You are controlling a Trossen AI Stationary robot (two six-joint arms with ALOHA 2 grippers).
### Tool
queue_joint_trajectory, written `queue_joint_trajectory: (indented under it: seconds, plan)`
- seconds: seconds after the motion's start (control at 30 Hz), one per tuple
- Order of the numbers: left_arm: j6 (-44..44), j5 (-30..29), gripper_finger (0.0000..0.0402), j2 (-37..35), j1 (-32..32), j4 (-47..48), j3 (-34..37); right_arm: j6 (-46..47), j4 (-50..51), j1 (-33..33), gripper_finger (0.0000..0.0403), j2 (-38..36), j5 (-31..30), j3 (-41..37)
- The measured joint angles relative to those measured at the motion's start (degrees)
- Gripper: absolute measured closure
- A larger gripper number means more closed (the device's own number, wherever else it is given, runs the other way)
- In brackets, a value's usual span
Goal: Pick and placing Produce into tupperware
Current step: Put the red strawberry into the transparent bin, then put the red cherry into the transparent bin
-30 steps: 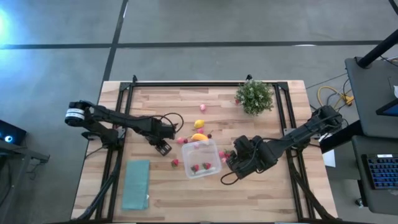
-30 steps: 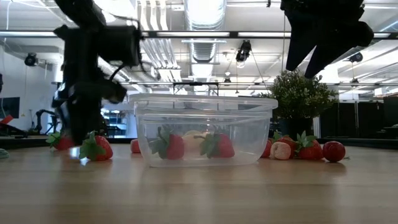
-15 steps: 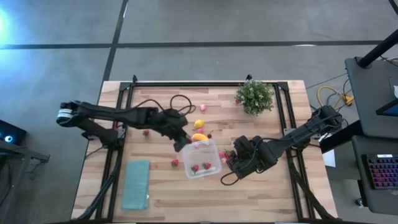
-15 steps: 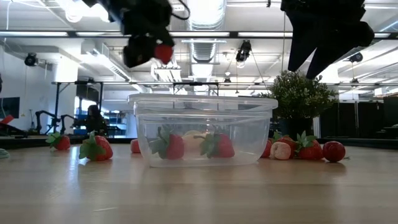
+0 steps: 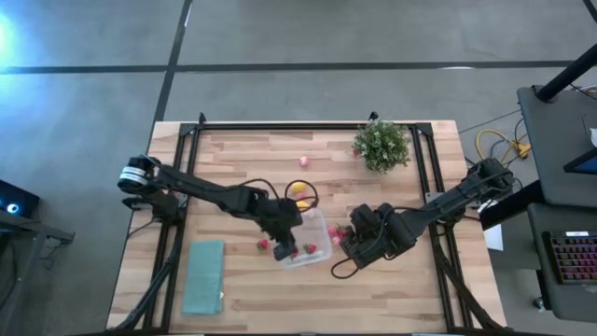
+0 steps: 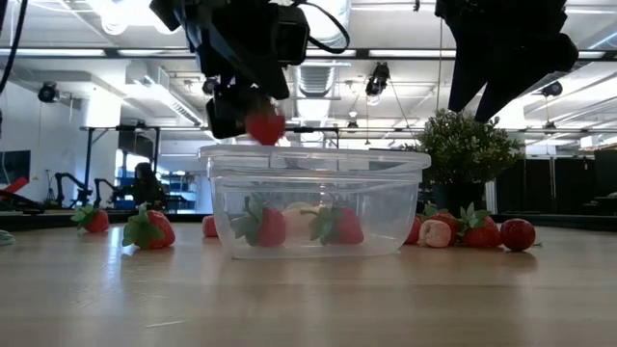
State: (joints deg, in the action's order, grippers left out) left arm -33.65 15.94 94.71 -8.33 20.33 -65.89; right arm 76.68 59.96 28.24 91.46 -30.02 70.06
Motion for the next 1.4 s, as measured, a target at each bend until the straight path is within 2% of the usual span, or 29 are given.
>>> queue_joint_trajectory:
  seconds: [0.17, 0.27, 0.4, 0.5, 0.6, 0.7, 0.77, 0.93, 1.17, 1.4]
  plan:
    - [-0.3, -2.0, 0.0166, -0.7, 0.1, -0.1, -1.0, -3.3, 0.4, 0.0, 0.0154, 0.0, 1.3, 0.0]
    - [-0.4, -2.8, 0.0141, -1.6, 0.3, 0.3, -1.1, -3.7, 2.2, 0.0, 0.0154, -0.3, 5.1, 0.0]
    - [-0.4, -3.8, 0.0129, -4.6, 0.4, 1.5, -1.0, -3.4, 8.9, 0.8, 0.0154, -0.3, 12.3, 0.0]
    - [-0.1, -6.3, 0.0128, -7.2, 0.4, 1.7, -1.0, -3.8, 9.8, 2.1, 0.0154, -0.4, 13.5, -0.6]
    - [1.2, -10.2, 0.0128, -10.3, 0.4, 1.8, -1.0, -7.7, 7.6, 4.4, 0.0154, -0.2, 12.4, -2.2]
    - [5.2, -15.5, 0.0127, -13.3, 0.4, 3.5, -0.7, -11.7, 3.0, 8.2, 0.0154, 0.9, 8.0, -4.9]
    - [8.2, -19.4, 0.0127, -14.7, 0.4, 4.5, -0.4, -12.3, 1.0, 10.3, 0.0154, 1.8, 5.9, -6.5]
    - [12.5, -25.9, 0.0127, -16.1, 0.3, 9.9, -0.3, -11.0, -0.3, 12.5, 0.0154, 4.3, 6.0, -8.6]
    - [16.5, -28.7, 0.0127, -13.0, 0.3, 10.4, -0.3, -17.2, -4.7, 11.5, 0.0154, 6.1, 6.0, -8.2]
    - [16.6, -29.4, 0.0127, -7.9, 0.4, 11.9, -0.2, -18.9, -8.8, 10.7, 0.0154, 7.9, 6.0, -7.8]
